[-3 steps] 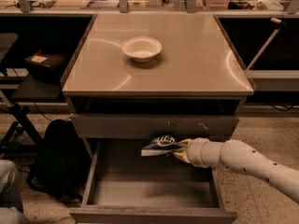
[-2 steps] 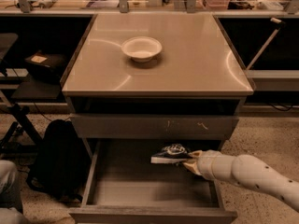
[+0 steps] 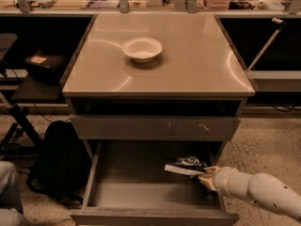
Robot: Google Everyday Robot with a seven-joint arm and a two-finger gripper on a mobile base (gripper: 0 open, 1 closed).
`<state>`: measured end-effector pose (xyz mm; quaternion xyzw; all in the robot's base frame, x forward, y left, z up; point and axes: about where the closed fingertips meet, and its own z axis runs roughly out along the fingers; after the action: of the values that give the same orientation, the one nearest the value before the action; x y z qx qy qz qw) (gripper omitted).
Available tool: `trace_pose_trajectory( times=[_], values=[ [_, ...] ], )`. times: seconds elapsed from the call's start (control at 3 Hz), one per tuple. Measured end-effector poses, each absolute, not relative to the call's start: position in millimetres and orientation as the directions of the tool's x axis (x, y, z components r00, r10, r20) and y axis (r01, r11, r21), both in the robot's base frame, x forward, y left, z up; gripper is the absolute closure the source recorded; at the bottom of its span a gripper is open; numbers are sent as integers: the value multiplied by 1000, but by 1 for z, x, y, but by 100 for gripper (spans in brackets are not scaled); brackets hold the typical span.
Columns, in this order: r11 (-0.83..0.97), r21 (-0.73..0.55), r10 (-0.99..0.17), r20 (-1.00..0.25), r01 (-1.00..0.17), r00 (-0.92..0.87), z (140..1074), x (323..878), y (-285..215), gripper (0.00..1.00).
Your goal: Place blue chip bag into middle drawer
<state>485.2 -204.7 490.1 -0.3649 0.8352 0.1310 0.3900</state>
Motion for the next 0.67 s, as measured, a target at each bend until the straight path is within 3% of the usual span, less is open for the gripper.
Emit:
trace_pose_trajectory(
  times=[0.67],
  values=[
    [669,95,-490,-689,-737,-534,371,503,-156,100]
  ],
)
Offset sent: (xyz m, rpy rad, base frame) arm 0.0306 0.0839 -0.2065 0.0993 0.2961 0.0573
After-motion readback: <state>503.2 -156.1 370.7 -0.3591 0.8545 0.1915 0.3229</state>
